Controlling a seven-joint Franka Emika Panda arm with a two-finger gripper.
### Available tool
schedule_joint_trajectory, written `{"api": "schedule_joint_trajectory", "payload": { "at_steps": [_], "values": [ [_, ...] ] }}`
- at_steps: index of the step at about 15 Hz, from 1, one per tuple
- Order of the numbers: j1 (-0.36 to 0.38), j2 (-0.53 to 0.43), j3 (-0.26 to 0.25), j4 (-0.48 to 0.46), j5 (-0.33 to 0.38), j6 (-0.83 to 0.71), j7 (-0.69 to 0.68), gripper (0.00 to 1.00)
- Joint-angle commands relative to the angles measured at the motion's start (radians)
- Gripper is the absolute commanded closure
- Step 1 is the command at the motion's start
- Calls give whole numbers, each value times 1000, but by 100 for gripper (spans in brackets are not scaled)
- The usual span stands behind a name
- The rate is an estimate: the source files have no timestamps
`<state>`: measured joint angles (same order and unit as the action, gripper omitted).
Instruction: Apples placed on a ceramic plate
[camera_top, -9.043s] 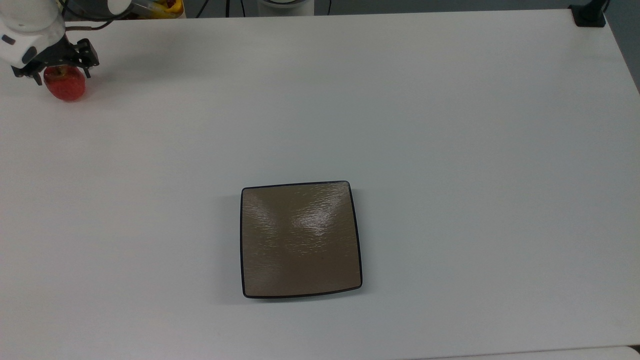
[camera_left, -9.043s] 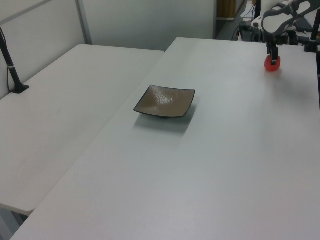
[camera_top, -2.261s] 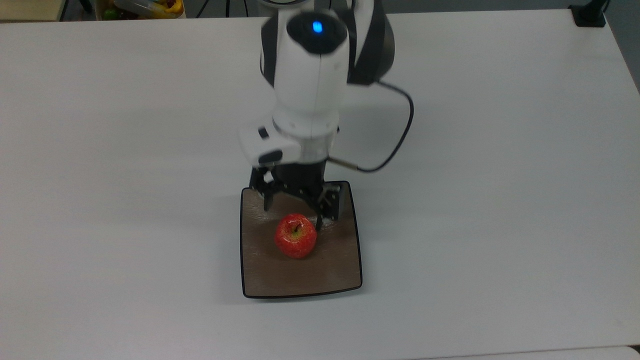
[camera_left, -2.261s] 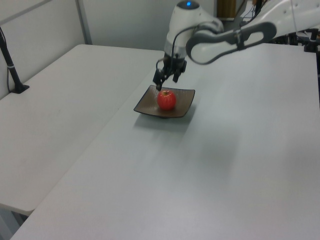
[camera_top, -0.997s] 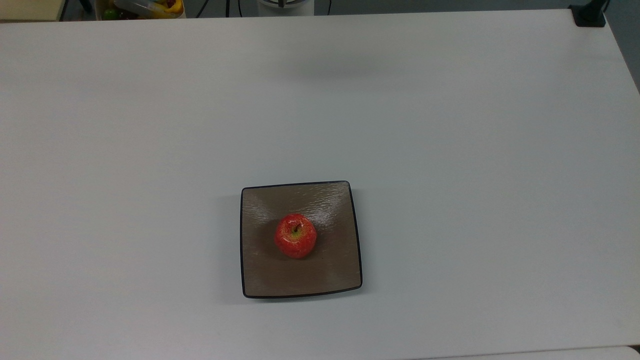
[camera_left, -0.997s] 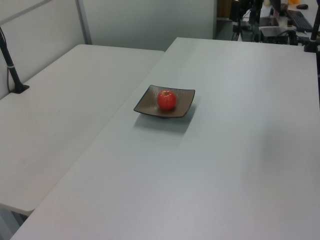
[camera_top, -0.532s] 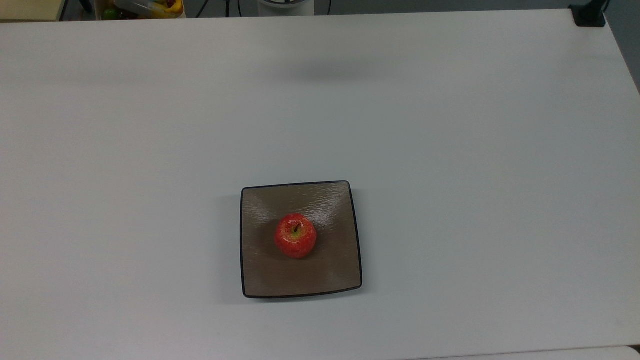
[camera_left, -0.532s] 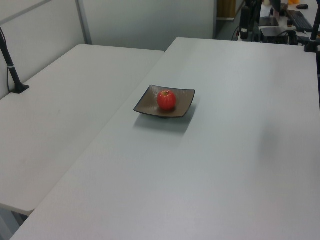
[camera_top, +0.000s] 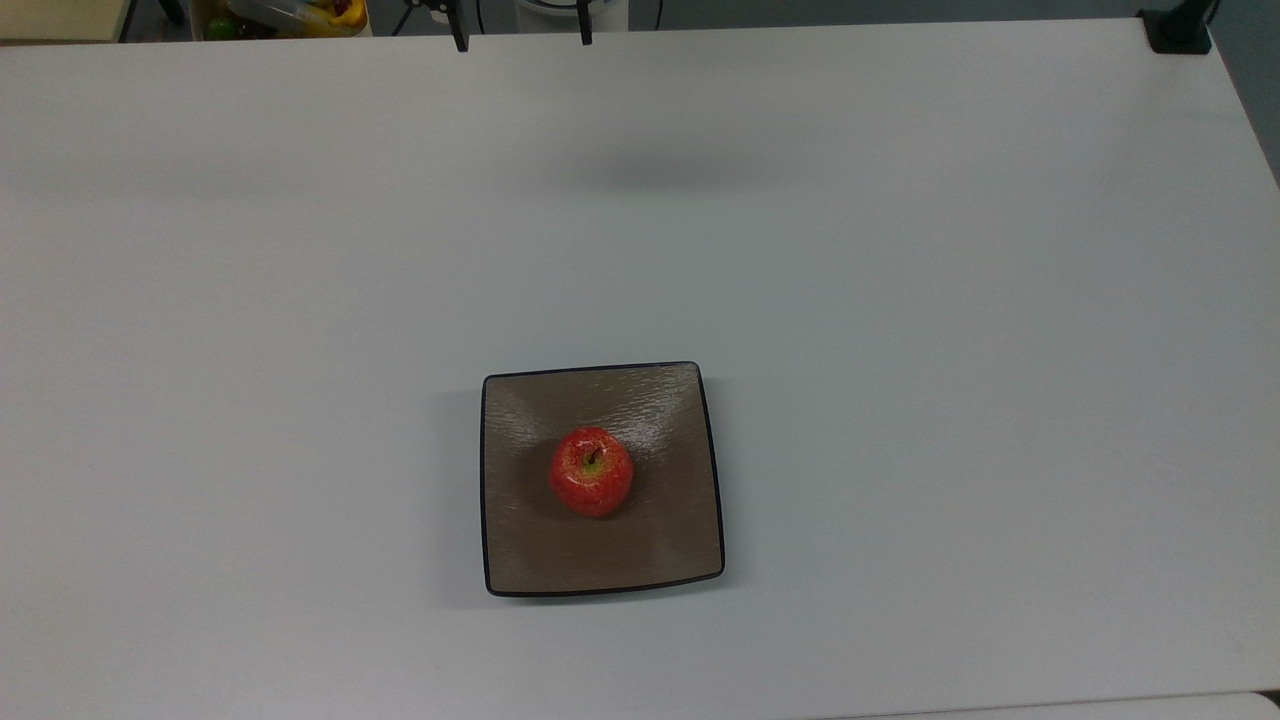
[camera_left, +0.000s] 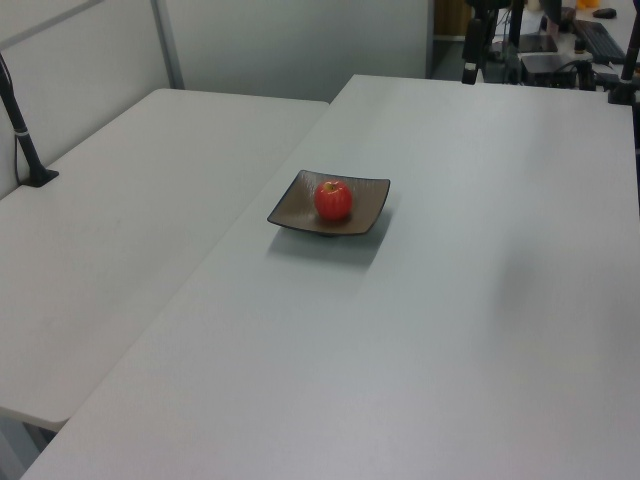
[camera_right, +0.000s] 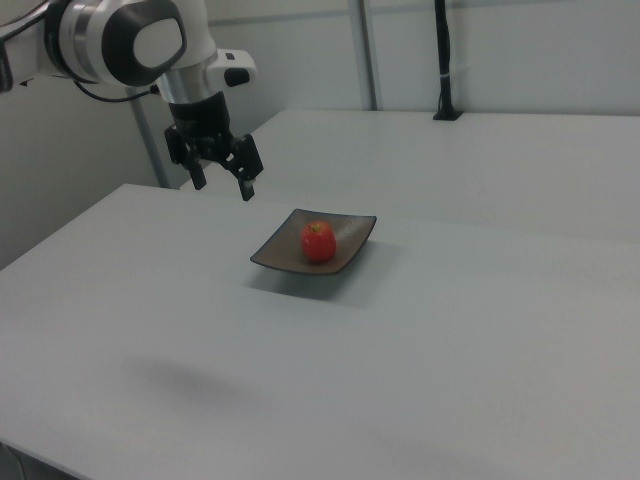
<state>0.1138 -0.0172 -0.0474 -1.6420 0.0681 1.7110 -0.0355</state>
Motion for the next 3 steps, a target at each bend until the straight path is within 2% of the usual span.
{"api": "schedule_joint_trajectory", "payload": {
  "at_steps": [1, 3],
  "values": [
    [-10, -10, 3, -22, 22, 25, -30, 0],
    [-9, -13, 3, -21, 22, 24, -23, 0]
  ]
}}
